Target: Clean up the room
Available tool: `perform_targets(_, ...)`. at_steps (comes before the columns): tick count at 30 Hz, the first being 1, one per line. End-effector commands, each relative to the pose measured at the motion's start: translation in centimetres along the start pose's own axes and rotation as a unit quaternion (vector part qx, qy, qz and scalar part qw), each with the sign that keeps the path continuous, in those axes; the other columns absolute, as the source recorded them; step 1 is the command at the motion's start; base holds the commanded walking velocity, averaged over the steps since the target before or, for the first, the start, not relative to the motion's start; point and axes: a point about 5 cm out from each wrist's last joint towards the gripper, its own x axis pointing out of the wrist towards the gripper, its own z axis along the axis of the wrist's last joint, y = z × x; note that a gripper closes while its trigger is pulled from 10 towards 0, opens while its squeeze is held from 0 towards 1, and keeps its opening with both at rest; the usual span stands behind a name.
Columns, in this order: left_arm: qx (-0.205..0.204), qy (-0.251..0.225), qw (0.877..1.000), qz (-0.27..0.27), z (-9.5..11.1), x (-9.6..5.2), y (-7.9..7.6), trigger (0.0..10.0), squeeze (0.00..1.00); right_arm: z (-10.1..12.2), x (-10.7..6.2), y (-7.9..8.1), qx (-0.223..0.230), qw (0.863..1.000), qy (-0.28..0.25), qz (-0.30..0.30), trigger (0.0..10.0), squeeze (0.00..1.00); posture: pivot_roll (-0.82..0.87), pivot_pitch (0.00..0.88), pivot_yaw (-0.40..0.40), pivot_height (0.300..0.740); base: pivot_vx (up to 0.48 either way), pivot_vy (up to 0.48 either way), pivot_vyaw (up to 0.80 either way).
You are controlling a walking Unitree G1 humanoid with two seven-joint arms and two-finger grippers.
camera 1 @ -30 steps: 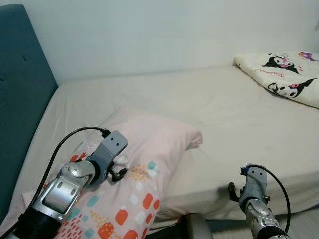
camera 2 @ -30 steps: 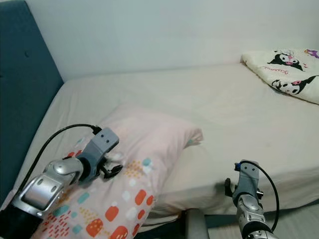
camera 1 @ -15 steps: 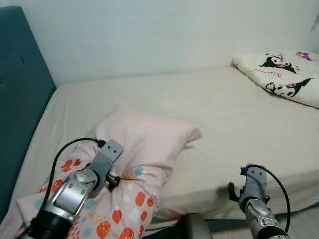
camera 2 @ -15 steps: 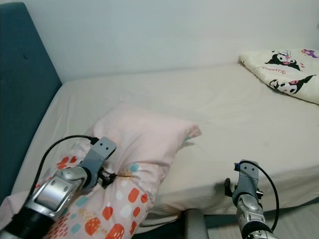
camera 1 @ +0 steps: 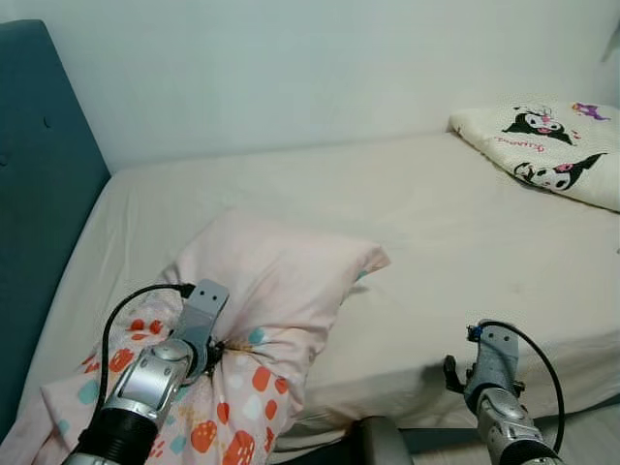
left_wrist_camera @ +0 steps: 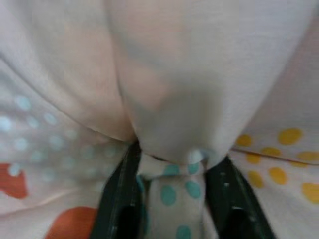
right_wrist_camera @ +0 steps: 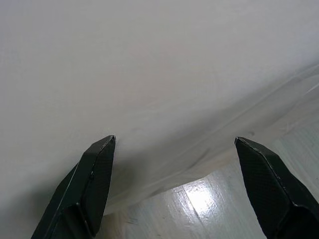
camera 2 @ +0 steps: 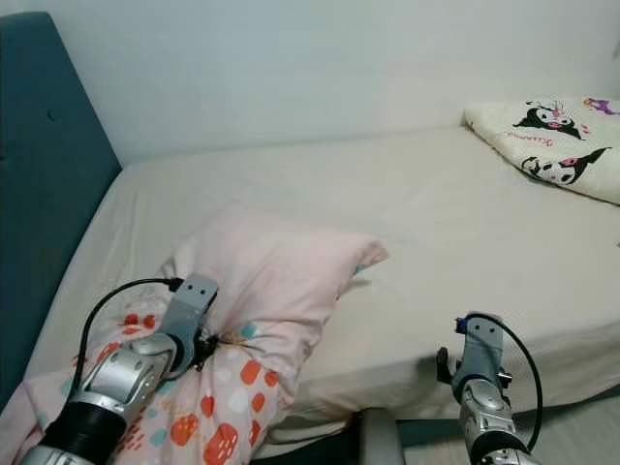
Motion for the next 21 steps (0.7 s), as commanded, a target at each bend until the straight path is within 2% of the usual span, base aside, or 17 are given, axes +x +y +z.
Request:
perform_targets(1,0.03,0.06,0.998,0.02,-3.2,0.4,0.0,0.0,0.0,-0.4,-0.1,-0.1,-0.005,1.0,0.011,-0.003,10.0,0.0,-0.08,0.013,-0.014,0.541,0.0,0.0,0.0)
perform_targets(8,0.053,0.047,0.997,0.034,-3.1,0.8,0.2,0.0,0.0,-0.4,-0.1,-0.2,-0.003,1.0,0.011,-0.004,10.0,0.0,-0.08,0.014,-0.014,0.541,0.0,0.0,0.0)
perform_targets(13,0.054,0.038,0.997,0.032,-2.9,0.9,0.1,0.0,0.0,-0.4,-0.1,-0.1,-0.002,1.0,0.01,-0.004,10.0,0.0,-0.08,0.011,-0.013,0.541,0.0,0.0,0.0)
perform_targets(14,0.028,0.021,0.999,0.013,-2.3,1.0,-0.3,0.0,0.0,-0.3,0.0,-0.1,-0.001,1.0,0.01,-0.004,10.0,0.0,-0.08,0.011,-0.012,0.541,0.0,0.0,0.0)
perform_targets(15,-0.019,-0.004,1.0,-0.017,-1.3,0.9,-1.0,0.0,0.0,-0.3,0.0,-0.1,-0.001,1.0,0.009,-0.004,10.0,0.0,-0.08,0.009,-0.013,0.541,0.0,0.0,0.0)
perform_targets(16,-0.019,-0.004,1.0,-0.017,-1.3,0.9,-1.0,0.0,0.0,-0.3,0.0,-0.1,-0.001,1.0,0.009,-0.004,10.0,0.0,-0.08,0.009,-0.013,0.541,0.0,0.0,0.0)
perform_targets(17,-0.071,-0.035,0.996,-0.048,0.1,0.8,-1.6,0.0,0.0,-0.2,0.0,-0.1,-0.001,1.0,0.009,-0.004,10.0,0.0,-0.08,0.009,-0.012,0.541,0.0,0.0,0.0)
perform_targets(19,-0.169,-0.108,0.975,-0.097,3.7,0.1,-2.0,0.0,0.0,-0.1,0.0,-0.2,0.001,1.0,0.007,-0.006,10.0,0.0,-0.08,0.008,-0.011,0.541,0.0,0.0,0.0)
perform_targets(20,-0.169,-0.108,0.975,-0.097,3.7,0.1,-2.0,0.0,0.0,-0.1,0.0,-0.2,0.001,1.0,0.007,-0.006,10.0,0.0,-0.08,0.008,-0.011,0.541,0.0,0.0,0.0)
perform_targets(21,-0.208,-0.149,0.96,-0.114,5.6,-0.3,-1.8,0.0,0.0,-0.1,0.0,-0.2,0.001,1.0,0.006,-0.006,10.0,0.0,-0.09,0.008,-0.01,0.541,0.0,0.0,0.0)
